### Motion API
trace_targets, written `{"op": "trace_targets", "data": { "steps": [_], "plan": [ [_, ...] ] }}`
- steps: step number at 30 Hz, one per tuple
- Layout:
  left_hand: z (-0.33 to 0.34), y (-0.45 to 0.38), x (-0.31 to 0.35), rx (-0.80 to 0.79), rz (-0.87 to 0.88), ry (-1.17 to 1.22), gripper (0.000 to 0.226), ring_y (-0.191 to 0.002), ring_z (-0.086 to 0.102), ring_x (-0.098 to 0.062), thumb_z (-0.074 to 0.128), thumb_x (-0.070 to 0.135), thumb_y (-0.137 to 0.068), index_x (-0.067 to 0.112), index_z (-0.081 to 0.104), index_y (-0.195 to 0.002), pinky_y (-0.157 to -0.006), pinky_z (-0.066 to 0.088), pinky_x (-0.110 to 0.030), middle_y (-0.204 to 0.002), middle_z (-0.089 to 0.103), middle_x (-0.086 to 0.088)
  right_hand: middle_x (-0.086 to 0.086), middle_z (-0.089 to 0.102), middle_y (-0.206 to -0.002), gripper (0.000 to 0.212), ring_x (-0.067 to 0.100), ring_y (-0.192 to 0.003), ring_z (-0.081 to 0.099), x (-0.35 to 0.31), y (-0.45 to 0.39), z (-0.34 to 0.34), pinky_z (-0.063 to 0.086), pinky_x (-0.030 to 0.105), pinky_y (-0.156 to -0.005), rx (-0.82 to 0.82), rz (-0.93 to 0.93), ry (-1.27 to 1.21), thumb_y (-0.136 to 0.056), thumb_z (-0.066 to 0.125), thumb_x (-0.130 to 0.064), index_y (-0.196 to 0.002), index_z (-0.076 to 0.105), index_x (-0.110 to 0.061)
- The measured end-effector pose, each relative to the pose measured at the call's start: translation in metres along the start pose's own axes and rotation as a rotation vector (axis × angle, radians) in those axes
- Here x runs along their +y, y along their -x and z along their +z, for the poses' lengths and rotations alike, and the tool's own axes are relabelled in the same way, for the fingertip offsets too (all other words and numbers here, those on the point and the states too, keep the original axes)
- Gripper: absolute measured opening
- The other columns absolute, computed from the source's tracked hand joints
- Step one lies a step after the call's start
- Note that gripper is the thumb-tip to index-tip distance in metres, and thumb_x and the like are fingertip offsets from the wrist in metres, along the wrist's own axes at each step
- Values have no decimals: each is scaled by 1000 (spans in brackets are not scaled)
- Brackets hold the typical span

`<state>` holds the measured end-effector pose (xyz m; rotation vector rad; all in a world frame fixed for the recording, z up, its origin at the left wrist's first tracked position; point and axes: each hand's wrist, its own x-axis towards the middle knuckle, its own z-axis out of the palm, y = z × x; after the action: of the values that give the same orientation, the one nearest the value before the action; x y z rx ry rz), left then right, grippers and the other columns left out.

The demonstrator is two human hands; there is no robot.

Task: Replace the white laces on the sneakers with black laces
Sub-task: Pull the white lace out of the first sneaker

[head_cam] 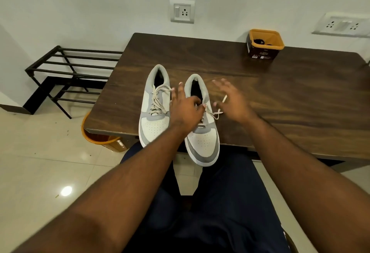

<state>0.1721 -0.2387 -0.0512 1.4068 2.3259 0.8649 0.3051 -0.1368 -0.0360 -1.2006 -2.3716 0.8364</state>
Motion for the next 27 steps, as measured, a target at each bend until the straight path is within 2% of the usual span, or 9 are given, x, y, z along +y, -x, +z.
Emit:
{"op": "trace_targets", "data": {
  "steps": [2, 5, 7, 12, 15, 18, 21, 24, 27],
  "plan": [
    [-11, -11, 8, -125, 19, -165, 25, -150, -2, -37, 59, 39, -94, 26, 71, -111, -119, 17, -55, -164, 8, -9, 5, 50, -143, 71, 20, -131, 46, -8, 0, 10, 34, 21, -103, -223, -106, -7, -80, 74, -4, -144, 45, -18],
    [-16, -23, 10, -190, -24, -58, 20, -150, 6, -36, 69, 32, -89, 18, 74, -102, -119, 18, -52, -161, 22, -11, -4, 63, -118, 55, 11, -99, 56, -13, -3, 16, 40, 16, -80, -214, -98, 49, -78, 76, -10, -130, 60, -17],
    [-17, -23, 6, -101, -35, 169, 15, -149, 17, -31, 74, 23, -85, 13, 73, -96, -119, 21, -46, -157, 33, -11, -8, 63, -105, 49, 11, -89, 56, -14, -4, 14, 41, 18, -72, -168, -35, -1, -73, 81, -17, -119, 65, -19],
    [-13, -4, 0, 256, -283, 665, 8, -135, 42, -24, 67, 20, -80, 16, 67, -73, -113, 34, -36, -148, 40, -10, -5, 66, -93, 42, 21, -90, 63, -7, -3, 23, 52, 37, -82, -110, 49, -168, -65, 89, -23, -99, 66, -21],
    [-18, 3, 6, 295, -144, 484, 12, -135, 36, -15, 66, 21, -87, 17, 66, -98, -106, 27, -11, -154, 29, -4, -13, 58, -77, 38, 13, -74, 57, -6, -3, 28, 51, 36, -74, -73, 58, -193, -65, 88, -18, -95, 65, -21],
    [-20, -5, 17, 64, 91, -22, 25, -149, 8, -27, 62, 31, -92, 23, 66, -116, -117, 16, -36, -163, 12, -5, -14, 58, -72, 29, 6, -68, 56, -7, -3, 29, 51, 32, -70, -67, 29, -202, -69, 83, -8, -90, 65, -17],
    [-20, -15, 20, -101, 61, -222, 19, -150, 2, -32, 63, 26, -91, 25, 70, -109, -119, 13, -49, -162, 14, -7, -10, 62, -76, 30, 8, -74, 60, -6, 0, 29, 55, 36, -75, -50, 52, -244, -69, 82, -4, -90, 64, -14],
    [-18, -13, 12, 184, -43, 166, 11, -138, 37, -26, 63, 11, -90, 17, 70, -97, -113, 34, -41, -146, 45, -8, -6, 65, -81, 36, 10, -75, 63, -6, 2, 30, 53, 28, -71, -73, 88, -313, -67, 85, -5, -93, 62, -13],
    [-23, 0, 14, 597, -320, 720, 13, -114, 53, -19, 58, 8, -94, 14, 61, -105, -100, 48, -39, -128, 49, -4, -7, 65, -83, 37, 9, -75, 63, -3, 4, 31, 53, 27, -72, -75, 106, -337, -68, 86, -10, -95, 62, -19]
  ]
}}
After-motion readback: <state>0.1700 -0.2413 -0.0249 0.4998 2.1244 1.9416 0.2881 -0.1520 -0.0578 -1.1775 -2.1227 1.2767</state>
